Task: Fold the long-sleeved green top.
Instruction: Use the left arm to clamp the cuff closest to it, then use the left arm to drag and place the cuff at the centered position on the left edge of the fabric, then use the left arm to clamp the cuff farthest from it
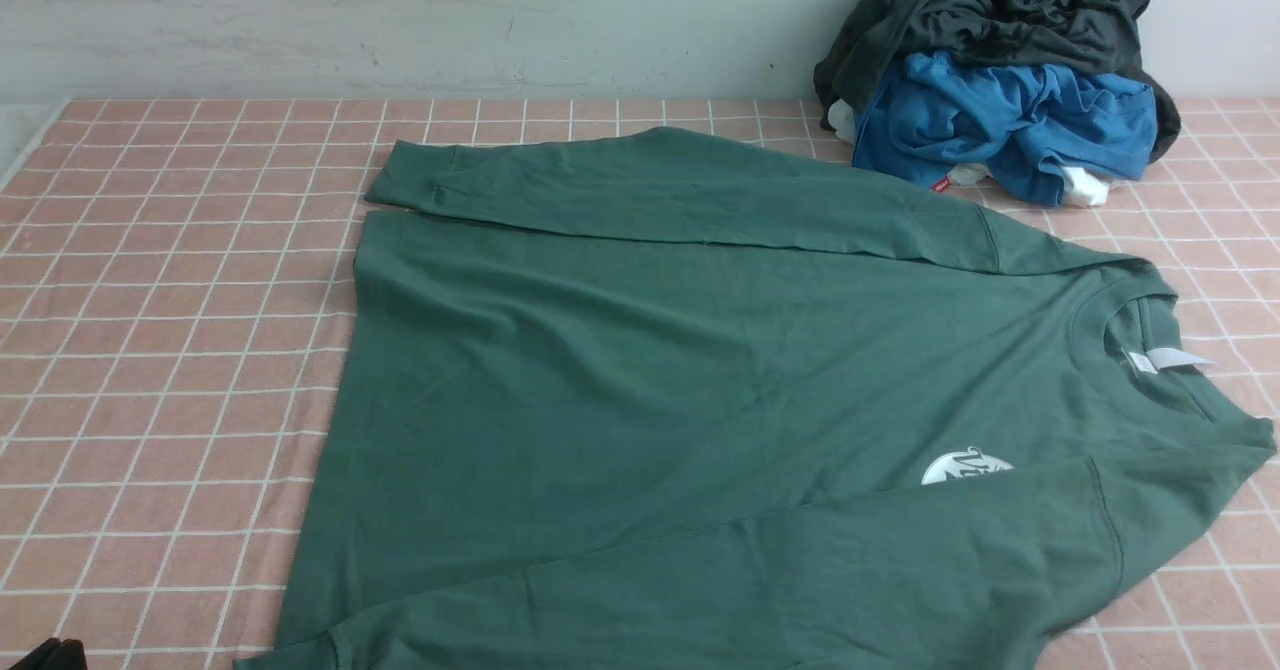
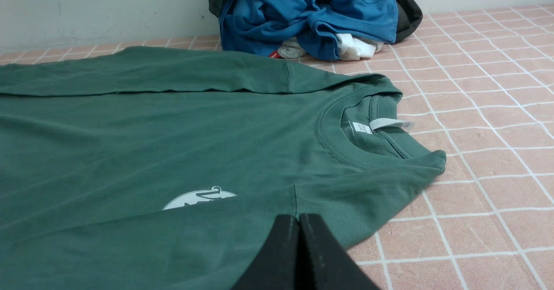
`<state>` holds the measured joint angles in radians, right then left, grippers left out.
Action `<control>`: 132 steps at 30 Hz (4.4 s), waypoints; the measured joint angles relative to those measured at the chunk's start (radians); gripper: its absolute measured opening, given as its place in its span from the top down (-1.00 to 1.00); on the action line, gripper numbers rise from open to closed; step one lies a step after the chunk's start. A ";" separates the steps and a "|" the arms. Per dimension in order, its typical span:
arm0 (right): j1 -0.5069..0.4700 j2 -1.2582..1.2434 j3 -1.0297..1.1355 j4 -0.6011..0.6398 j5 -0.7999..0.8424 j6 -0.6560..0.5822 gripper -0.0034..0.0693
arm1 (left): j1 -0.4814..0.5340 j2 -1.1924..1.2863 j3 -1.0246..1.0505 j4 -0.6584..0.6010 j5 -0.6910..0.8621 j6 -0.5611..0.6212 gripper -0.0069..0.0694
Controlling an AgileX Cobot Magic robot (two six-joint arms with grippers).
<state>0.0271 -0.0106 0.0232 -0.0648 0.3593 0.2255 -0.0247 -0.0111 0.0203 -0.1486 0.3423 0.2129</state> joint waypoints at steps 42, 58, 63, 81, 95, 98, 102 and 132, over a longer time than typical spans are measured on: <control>0.000 0.000 0.005 0.038 -0.575 0.057 0.93 | 0.000 0.000 0.010 -0.002 -0.501 0.007 0.83; 0.000 0.311 -0.374 -0.285 -0.597 0.191 0.93 | 0.000 0.336 -0.431 0.102 -0.370 -0.343 0.83; 0.001 0.602 -0.501 -0.436 -0.371 0.229 0.93 | -0.017 0.667 -0.564 0.103 -0.096 -0.353 0.83; 0.459 1.128 -0.508 -0.008 0.303 -0.195 0.93 | -0.136 1.349 -0.581 0.000 0.280 -0.349 -0.12; 0.460 1.133 -0.509 0.049 0.253 -0.225 0.93 | -0.146 1.428 -0.644 -0.004 0.329 -0.354 0.79; 0.460 1.133 -0.509 0.049 0.252 -0.225 0.93 | -0.146 1.390 -0.694 -0.004 0.376 -0.344 0.80; 0.460 1.133 -0.509 0.049 0.250 -0.225 0.93 | -0.146 1.354 -0.782 -0.003 0.465 -0.293 0.80; 0.460 1.133 -0.510 -0.049 0.149 -0.225 0.93 | -0.016 2.090 -1.745 0.034 0.423 -0.111 -0.08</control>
<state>0.4870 1.1228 -0.4866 -0.1137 0.5081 0.0000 -0.0411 2.0792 -1.7251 -0.1143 0.7657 0.1021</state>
